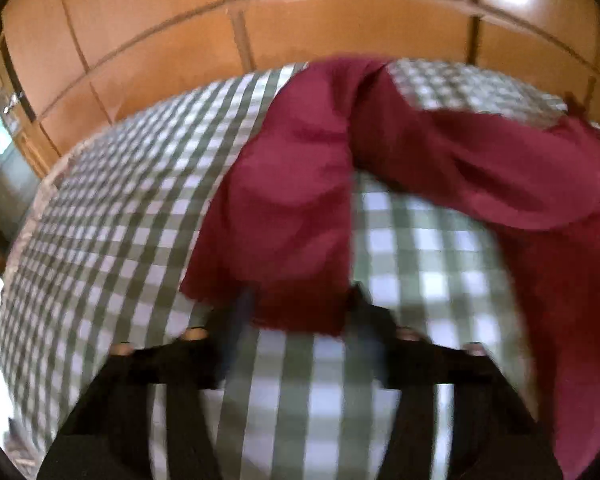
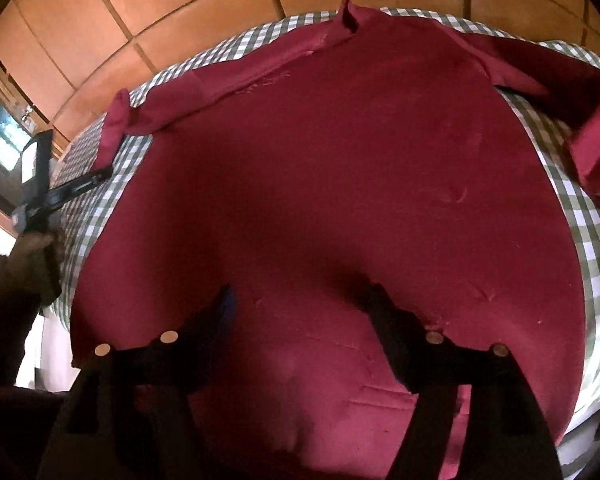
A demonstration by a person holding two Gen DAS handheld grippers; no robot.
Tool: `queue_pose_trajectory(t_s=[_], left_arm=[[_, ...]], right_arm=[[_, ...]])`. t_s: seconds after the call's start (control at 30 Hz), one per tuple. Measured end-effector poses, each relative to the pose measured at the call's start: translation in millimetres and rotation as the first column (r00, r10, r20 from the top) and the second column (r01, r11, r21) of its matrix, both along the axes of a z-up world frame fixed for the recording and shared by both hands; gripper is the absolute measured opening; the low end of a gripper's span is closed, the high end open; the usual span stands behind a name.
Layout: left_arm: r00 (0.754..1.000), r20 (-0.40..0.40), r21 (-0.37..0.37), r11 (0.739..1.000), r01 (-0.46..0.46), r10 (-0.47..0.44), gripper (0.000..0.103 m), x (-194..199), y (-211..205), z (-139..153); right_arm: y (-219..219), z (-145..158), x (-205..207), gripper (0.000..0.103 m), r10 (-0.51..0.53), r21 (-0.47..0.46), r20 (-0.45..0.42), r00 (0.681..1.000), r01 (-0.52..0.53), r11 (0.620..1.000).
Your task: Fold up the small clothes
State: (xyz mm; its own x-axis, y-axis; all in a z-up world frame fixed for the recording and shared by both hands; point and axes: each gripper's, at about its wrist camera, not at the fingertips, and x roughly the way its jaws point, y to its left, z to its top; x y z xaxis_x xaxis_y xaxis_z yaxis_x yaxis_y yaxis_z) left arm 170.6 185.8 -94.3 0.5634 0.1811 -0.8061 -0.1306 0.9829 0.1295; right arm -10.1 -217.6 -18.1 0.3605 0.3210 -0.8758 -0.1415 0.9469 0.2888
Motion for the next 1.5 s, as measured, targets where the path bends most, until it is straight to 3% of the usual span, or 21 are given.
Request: queue_pose_trajectory(t_s=[0.07, 0.17, 0.27, 0.43, 0.6, 0.67, 0.73, 0.83, 0.87, 1.0, 1.17, 1.23, 1.27, 1.3, 1.33, 1.37, 1.4, 1.43, 1.47, 1.5], left_arm=[[1.000, 0.000, -0.027, 0.999, -0.023, 0.023, 0.008, 7.8, 8.7, 4.3], [0.999, 0.034, -0.137, 0.991, -0.008, 0.013, 0.006, 6.2, 23.8, 31.3], [0.992, 0.128, -0.219, 0.976, 0.025, 0.004, 0.006, -13.0, 43.5, 82.4], [0.968, 0.235, -0.361, 0.932, 0.000, 0.090, 0.005, -42.3, 91.4, 152.3], [0.938, 0.236, -0.530, 0.843, -0.095, 0.254, 0.005, -53.7, 154.8, 187.7], [0.923, 0.198, -0.551, 0.816, -0.174, 0.330, 0.004, -48.7, 177.6, 185.7], [0.909, 0.137, -0.585, 0.772, -0.247, 0.394, 0.004, -42.7, 196.4, 176.9], [0.870, 0.009, -0.630, 0.678, -0.378, 0.493, 0.004, -29.7, 229.3, 146.4], [0.856, -0.039, -0.618, 0.661, -0.426, 0.516, 0.004, -23.6, 236.4, 133.6], [0.831, -0.115, -0.579, 0.643, -0.501, 0.544, 0.004, -6.0, 251.6, 104.9], [0.804, -0.182, -0.604, 0.581, -0.546, 0.566, 0.004, 5.6, 271.2, 87.5], [0.812, -0.208, -0.606, 0.579, -0.545, 0.546, 0.005, 11.3, 276.1, 76.0], [0.805, -0.220, -0.595, 0.578, -0.558, 0.551, 0.008, 11.6, 278.7, 71.0], [0.796, -0.239, -0.605, 0.556, -0.570, 0.556, 0.014, 9.4, 283.3, 63.7], [0.793, -0.243, -0.625, 0.535, -0.569, 0.559, 0.029, 6.1, 287.5, 59.0], [0.776, -0.241, -0.645, 0.501, -0.577, 0.583, 0.051, -2.7, 293.3, 54.2], [0.756, -0.240, -0.654, 0.474, -0.589, 0.609, 0.061, -11.4, 297.5, 52.2], [0.736, -0.234, -0.668, 0.445, -0.597, 0.635, 0.068, -21.2, 302.2, 50.9], [0.724, -0.226, -0.689, 0.418, -0.592, 0.652, 0.068, -30.9, 307.1, 49.6], [0.725, -0.215, -0.719, 0.397, -0.571, 0.654, 0.068, -41.6, 312.3, 48.1]], right_arm=[[0.6, -0.6, 2.4, 0.070, -0.003, -0.004, 0.001, 1.000, 0.003, 1.000], [0.8, -1.7, 4.5, 0.071, -0.013, 0.006, 0.007, 1.000, 0.013, 1.000], [2.7, -4.5, 10.1, 0.071, -0.018, 0.015, 0.012, 1.000, 0.017, 1.000], [6.1, -7.0, 17.8, 0.071, -0.010, 0.023, 0.023, 1.000, 0.010, 1.000], [7.7, -7.9, 21.7, 0.071, -0.015, 0.037, 0.029, 0.999, 0.014, 0.999], [8.2, -8.7, 22.0, 0.071, -0.018, 0.039, 0.030, 0.999, 0.017, 0.999], [7.9, -8.9, 21.7, 0.071, -0.018, 0.038, 0.033, 0.999, 0.017, 0.999], [5.9, -9.2, 21.7, 0.070, -0.023, 0.042, 0.032, 0.999, 0.021, 0.999], [5.3, -9.7, 21.9, 0.070, -0.025, 0.043, 0.031, 0.999, 0.024, 0.999], [7.3, -10.3, 23.3, 0.070, -0.024, 0.026, 0.028, 0.999, 0.024, 0.999], [11.5, -10.7, 25.3, 0.073, -0.020, -0.004, 0.026, 0.999, 0.020, 1.000], [12.6, -10.9, 25.5, 0.074, -0.023, -0.011, 0.026, 0.999, 0.023, 1.000], [13.9, -10.9, 25.5, 0.074, -0.025, -0.018, 0.027, 0.999, 0.025, 1.000], [14.4, -11.1, 25.2, 0.074, -0.024, -0.025, 0.027, 0.999, 0.025, 0.999], [14.9, -10.9, 25.5, 0.074, -0.024, -0.030, 0.028, 0.999, 0.025, 0.999], [15.0, -10.9, 25.6, 0.074, -0.024, -0.033, 0.028, 0.999, 0.025, 0.999], [15.5, -11.0, 26.3, 0.075, -0.025, -0.036, 0.027, 0.999, 0.026, 0.999], [15.7, -11.3, 26.1, 0.075, -0.027, -0.037, 0.027, 0.999, 0.028, 0.999], [15.8, -11.4, 26.2, 0.076, -0.028, -0.038, 0.026, 0.999, 0.029, 0.999], [16.5, -11.6, 26.3, 0.077, -0.027, -0.041, 0.027, 0.999, 0.029, 0.999]])
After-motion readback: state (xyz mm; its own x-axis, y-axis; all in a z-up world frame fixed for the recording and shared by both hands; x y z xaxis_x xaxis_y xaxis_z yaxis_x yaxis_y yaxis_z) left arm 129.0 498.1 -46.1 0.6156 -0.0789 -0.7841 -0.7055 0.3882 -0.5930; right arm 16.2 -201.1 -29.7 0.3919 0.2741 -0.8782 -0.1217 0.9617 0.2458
